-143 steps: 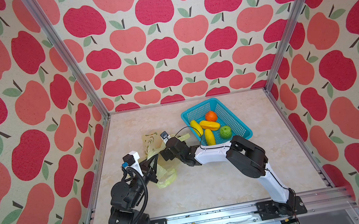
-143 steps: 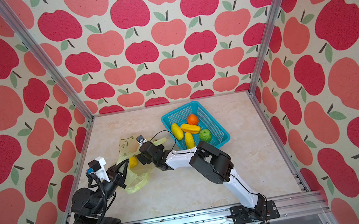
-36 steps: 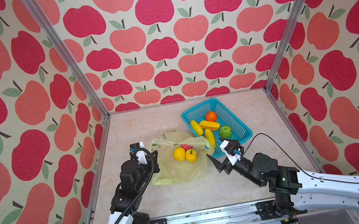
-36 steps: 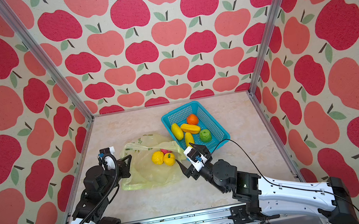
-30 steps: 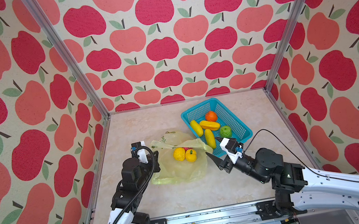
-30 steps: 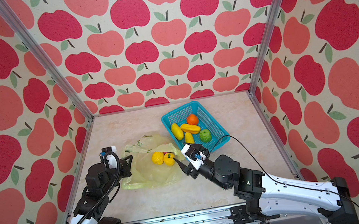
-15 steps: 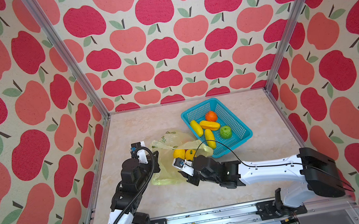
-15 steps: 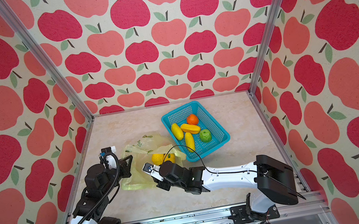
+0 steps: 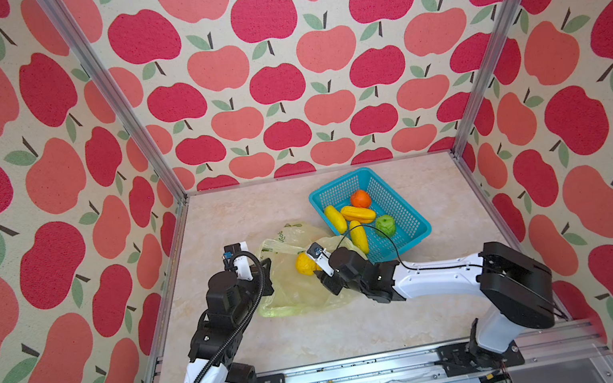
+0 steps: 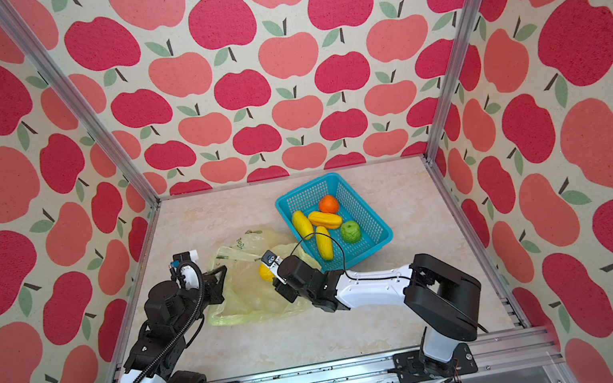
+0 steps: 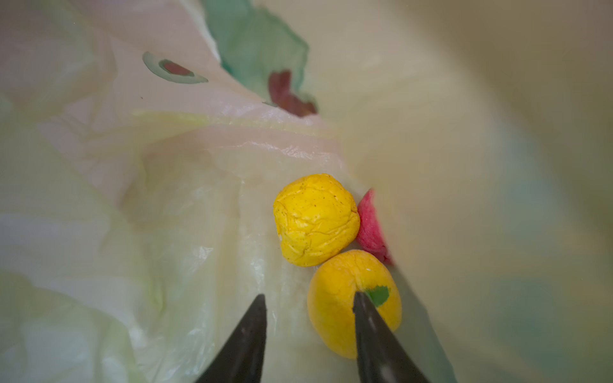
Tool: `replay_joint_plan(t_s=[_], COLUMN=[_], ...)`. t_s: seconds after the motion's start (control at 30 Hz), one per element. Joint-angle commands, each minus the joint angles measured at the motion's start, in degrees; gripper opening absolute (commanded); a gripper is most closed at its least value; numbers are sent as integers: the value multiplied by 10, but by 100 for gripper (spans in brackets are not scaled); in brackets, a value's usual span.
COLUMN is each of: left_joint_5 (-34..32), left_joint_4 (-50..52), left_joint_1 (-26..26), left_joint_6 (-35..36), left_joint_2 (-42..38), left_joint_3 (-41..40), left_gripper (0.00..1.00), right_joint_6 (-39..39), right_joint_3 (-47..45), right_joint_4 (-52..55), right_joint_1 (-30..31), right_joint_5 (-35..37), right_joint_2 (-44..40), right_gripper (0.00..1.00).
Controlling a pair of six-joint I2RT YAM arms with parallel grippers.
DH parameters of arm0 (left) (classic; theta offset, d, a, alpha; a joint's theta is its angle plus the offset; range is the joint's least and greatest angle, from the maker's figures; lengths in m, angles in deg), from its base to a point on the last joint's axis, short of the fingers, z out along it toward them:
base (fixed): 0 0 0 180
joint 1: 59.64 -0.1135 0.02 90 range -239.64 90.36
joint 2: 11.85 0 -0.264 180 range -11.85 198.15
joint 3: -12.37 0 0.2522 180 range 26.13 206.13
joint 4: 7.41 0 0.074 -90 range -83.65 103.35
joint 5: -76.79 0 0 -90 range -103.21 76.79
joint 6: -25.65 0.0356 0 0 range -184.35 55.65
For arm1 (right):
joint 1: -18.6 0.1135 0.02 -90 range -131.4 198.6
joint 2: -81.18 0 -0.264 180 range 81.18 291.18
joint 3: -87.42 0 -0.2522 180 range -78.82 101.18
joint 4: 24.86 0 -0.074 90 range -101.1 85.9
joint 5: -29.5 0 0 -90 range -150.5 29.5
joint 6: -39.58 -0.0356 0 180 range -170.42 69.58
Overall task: Untie the knot of the plastic bag and take out the fruit
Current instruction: Pick up the fruit from the plastic bag.
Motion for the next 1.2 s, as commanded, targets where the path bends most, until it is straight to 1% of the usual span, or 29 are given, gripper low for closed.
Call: replay_joint_plan(t_s=[0.0,0.07,0.2,0.23,0.27,0.37,0.43,0.53,0.6,0.63,0.73,0.77,0.87,0.93,1.17], left_joint_5=[7,5,6,8,8,10,7,4,10,11,11,11,4,7,2], left_joint_4=[3,2,2,3,4,3,3,2,2,3,2,1,1,1,3], left_joint_1=[-2,-2,-3,-3,-2,-2,-2,-3,-3,-3,-2,-3,-3,-3,-3], left_joint_6=[6,6,5,6,5,5,6,5,5,5,5,6,6,6,6], left_joint_2=[-2,-3,-2,-2,-3,-7,-9,-5,-1,-1,-3,-5,-3,1,2], left_joint_3=[12,11,11,12,12,12,11,9,12,13,12,11,9,11,11], left_gripper=[0,0,0,0,0,0,0,0,0,0,0,0,0,0,0], right_joint_6=[-10,-10,-11,-9,-9,-7,-7,-10,-4,0,6,9,16,25,63], right_joint_3=[28,44,62,65,68,72,80,91,94,99,106,101,80,54,-11], right_joint_4=[34,56,73,74,76,79,83,88,81,83,97,96,83,56,-2], right_joint_1=[0,-2,-4,-4,-3,-4,-8,-11,-11,-11,-6,-5,-2,4,35], right_joint_5=[68,90,99,99,118,137,139,131,119,116,129,129,110,104,40], right_joint_2=[40,62,93,99,103,116,127,140,147,149,137,126,81,43,-71], right_gripper=[63,67,83,85,88,94,94,88,79,73,56,54,49,48,39])
